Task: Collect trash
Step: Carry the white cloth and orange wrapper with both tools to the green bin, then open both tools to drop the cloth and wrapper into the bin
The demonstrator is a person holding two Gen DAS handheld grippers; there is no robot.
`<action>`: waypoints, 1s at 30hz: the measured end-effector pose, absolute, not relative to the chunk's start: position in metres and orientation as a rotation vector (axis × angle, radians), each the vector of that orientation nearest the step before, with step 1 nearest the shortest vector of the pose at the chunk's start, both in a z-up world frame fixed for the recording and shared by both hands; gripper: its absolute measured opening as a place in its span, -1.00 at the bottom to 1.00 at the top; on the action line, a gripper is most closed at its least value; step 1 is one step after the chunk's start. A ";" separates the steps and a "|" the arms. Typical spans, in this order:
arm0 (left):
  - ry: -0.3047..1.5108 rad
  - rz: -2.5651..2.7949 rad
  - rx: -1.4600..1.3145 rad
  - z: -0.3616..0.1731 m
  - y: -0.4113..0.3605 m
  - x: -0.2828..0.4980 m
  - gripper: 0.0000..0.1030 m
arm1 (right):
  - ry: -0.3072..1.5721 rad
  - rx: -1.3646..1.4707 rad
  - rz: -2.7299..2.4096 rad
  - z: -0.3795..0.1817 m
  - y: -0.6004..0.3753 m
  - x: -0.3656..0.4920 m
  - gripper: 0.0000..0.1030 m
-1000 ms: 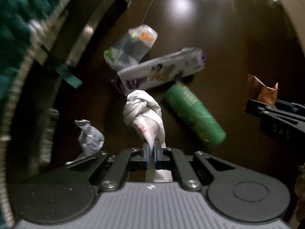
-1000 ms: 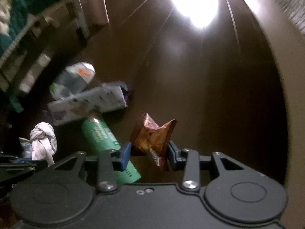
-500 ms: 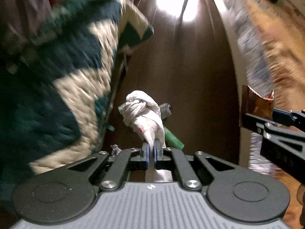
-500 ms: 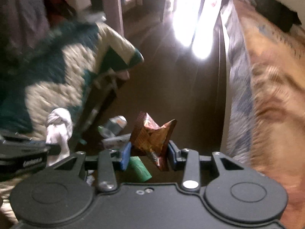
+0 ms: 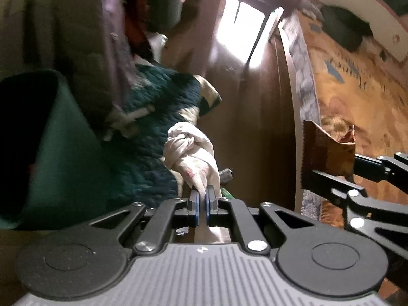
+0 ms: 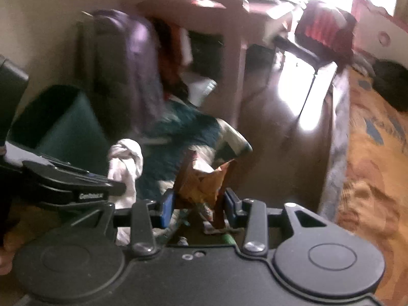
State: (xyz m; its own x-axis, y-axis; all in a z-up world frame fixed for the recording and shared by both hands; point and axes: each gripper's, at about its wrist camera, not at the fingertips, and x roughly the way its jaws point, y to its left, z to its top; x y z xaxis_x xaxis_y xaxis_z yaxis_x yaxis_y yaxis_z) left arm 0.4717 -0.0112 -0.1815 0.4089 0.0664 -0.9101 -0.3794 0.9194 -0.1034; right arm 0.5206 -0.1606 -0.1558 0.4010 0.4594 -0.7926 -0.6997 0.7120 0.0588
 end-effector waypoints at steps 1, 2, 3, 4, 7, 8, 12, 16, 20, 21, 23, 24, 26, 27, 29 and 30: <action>1.107 0.297 -0.314 -0.171 -0.004 0.465 -0.92 | 0.877 -0.313 0.767 -0.144 -0.151 0.515 -0.24; 1.097 0.307 -0.318 -0.160 0.004 0.459 -0.92 | 0.867 -0.315 0.784 -0.134 -0.143 0.510 -0.24; 1.085 0.317 -0.326 -0.149 0.014 0.452 -0.92 | 0.861 -0.313 0.798 -0.125 -0.136 0.506 -0.24; 1.076 0.327 -0.333 -0.139 0.023 0.446 -0.92 | 0.859 -0.313 0.814 -0.118 -0.127 0.502 -0.24; 1.061 0.366 -0.341 -0.116 0.052 0.427 -0.92 | 0.848 -0.326 0.858 -0.098 -0.096 0.490 -0.23; 1.058 0.376 -0.350 -0.109 0.063 0.420 -0.92 | 0.845 -0.332 0.873 -0.094 -0.087 0.484 -0.24; 1.048 0.417 -0.349 -0.091 0.102 0.397 -0.92 | 0.845 -0.356 0.932 -0.082 -0.045 0.468 -0.23; 1.047 0.471 -0.350 -0.085 0.144 0.377 -0.92 | 0.877 -0.372 0.979 -0.084 -0.004 0.456 -0.23; 1.057 0.506 -0.378 -0.089 0.185 0.367 -0.92 | 0.922 -0.394 1.030 -0.094 0.037 0.443 -0.23; 1.061 0.513 -0.379 -0.091 0.193 0.367 -0.92 | 0.935 -0.405 1.035 -0.097 0.046 0.441 -0.23; 1.084 0.523 -0.367 -0.098 0.209 0.368 -0.92 | 0.953 -0.436 1.045 -0.106 0.064 0.437 -0.23; 1.093 0.525 -0.365 -0.101 0.217 0.367 -0.92 | 0.957 -0.450 1.046 -0.109 0.071 0.434 -0.23; 1.124 0.520 -0.358 -0.112 0.227 0.370 -0.92 | 0.969 -0.481 1.046 -0.117 0.085 0.431 -0.23; 1.134 0.519 -0.355 -0.118 0.231 0.371 -0.92 | 0.971 -0.495 1.043 -0.121 0.091 0.429 -0.23; 1.148 0.509 -0.349 -0.127 0.237 0.373 -0.92 | 0.978 -0.521 1.038 -0.127 0.101 0.427 -0.23; 1.154 0.512 -0.354 -0.132 0.240 0.374 -0.92 | 0.981 -0.538 1.039 -0.130 0.106 0.425 -0.23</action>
State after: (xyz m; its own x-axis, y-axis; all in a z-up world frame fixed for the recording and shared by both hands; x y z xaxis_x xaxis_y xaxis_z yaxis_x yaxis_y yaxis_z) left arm 0.3744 0.2403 -0.1324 0.3105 0.2010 -0.9291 -0.5543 0.8323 -0.0051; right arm 0.4251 0.1060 -0.1301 0.1629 0.4632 -0.8712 -0.8961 0.4389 0.0658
